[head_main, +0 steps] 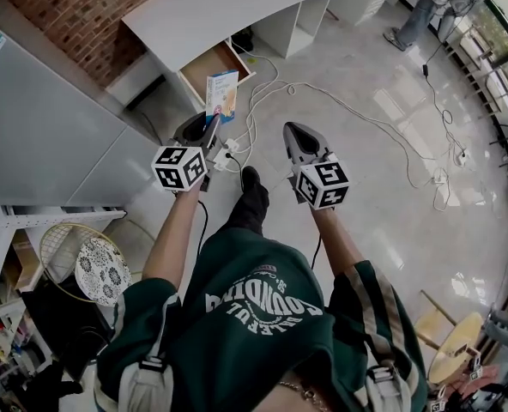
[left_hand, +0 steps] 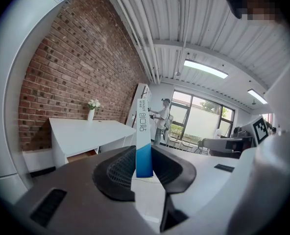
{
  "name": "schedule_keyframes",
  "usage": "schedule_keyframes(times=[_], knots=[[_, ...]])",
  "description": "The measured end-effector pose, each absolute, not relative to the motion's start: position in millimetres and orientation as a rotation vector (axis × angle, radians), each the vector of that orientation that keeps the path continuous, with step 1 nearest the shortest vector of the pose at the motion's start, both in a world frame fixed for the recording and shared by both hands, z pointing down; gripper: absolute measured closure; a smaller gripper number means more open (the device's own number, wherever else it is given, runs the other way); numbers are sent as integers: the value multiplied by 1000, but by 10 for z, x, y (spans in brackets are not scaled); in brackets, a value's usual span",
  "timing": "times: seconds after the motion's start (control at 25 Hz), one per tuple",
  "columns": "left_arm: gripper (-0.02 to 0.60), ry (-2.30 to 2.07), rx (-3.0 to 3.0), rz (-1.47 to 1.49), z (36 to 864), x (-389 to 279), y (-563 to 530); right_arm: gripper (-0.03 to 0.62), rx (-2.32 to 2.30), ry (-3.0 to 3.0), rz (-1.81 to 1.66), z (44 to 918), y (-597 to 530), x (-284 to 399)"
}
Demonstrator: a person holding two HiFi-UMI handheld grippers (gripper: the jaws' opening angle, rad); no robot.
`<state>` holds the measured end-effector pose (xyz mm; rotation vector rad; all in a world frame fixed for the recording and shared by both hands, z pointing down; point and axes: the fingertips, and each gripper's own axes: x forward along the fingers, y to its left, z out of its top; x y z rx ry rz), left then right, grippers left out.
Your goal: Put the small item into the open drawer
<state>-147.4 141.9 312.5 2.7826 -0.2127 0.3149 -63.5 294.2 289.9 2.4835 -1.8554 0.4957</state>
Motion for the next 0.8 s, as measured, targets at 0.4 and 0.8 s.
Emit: schedule_keyframes(times=[0.4,0.8], knots=[[479,-259,2750,318,3241,-1065,1202,569,2404,-1911,517,2970,2643,-253],[479,-277,2735,337,3275,-527,899,569,2376,-1924,523,2944,2300,335]])
